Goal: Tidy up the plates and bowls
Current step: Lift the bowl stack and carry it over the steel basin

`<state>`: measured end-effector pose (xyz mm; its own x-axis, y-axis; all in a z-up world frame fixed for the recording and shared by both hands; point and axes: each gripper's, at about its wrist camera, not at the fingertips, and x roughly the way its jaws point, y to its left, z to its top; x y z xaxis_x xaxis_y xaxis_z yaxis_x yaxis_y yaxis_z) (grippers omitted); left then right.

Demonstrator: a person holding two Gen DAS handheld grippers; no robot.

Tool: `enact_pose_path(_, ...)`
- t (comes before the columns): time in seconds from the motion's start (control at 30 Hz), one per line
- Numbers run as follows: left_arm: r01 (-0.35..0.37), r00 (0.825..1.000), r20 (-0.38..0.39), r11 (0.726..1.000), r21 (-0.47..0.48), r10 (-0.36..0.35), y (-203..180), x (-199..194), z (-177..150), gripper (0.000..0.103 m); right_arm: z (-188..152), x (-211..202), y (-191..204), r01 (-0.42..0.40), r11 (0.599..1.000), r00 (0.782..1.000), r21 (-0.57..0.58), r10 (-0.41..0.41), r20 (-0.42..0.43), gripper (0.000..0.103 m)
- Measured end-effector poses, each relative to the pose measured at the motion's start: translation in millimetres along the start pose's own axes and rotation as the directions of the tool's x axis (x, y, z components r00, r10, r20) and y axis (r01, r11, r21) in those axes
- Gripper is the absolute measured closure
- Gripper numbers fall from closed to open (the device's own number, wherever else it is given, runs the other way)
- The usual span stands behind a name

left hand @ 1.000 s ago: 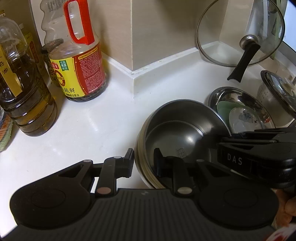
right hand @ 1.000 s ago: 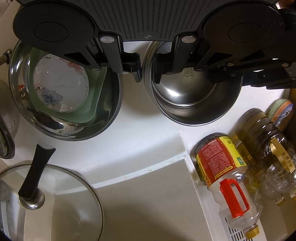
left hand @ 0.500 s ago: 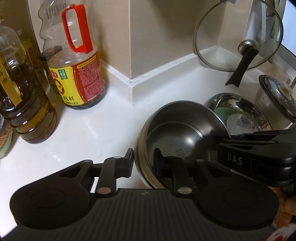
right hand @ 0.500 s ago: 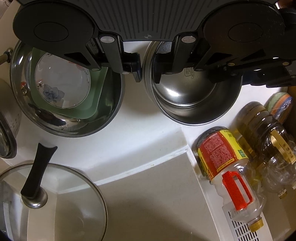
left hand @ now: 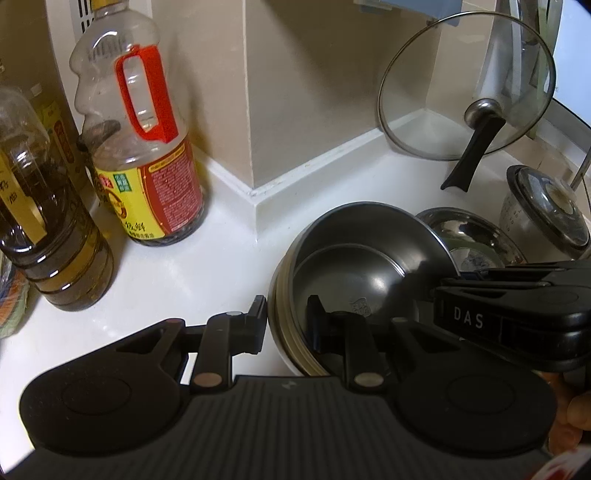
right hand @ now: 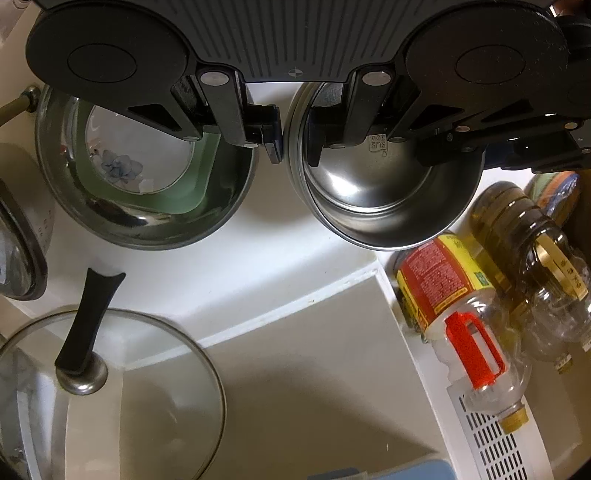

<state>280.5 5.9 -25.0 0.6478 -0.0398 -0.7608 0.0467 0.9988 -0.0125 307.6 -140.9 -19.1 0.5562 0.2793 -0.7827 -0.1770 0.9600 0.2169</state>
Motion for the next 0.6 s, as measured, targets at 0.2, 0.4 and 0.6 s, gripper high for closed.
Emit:
enact_pose_path(0.2, 0.012, 1.0, 0.02, 1.0, 0.013, -0.012, -6, -3, 8, 0.083, 5, -7, -4, 0.01, 1.0, 1.0, 0.009, -0.01, 0.02, 0.089)
enact_pose_path(0.4, 0.033, 0.999, 0.035, 0.999, 0.035, -0.034, -17, -2, 16, 0.083, 11, -15, -14, 0.028, 0.999, 0.999, 0.026, -0.029, 0.039, 0.089)
enact_pose_path(0.6, 0.062, 0.997, 0.048, 0.996, 0.061, -0.065, -33, 1, 26, 0.083, 16, -23, -29, 0.056, 0.997, 0.997, 0.054, -0.059, 0.056, 0.089)
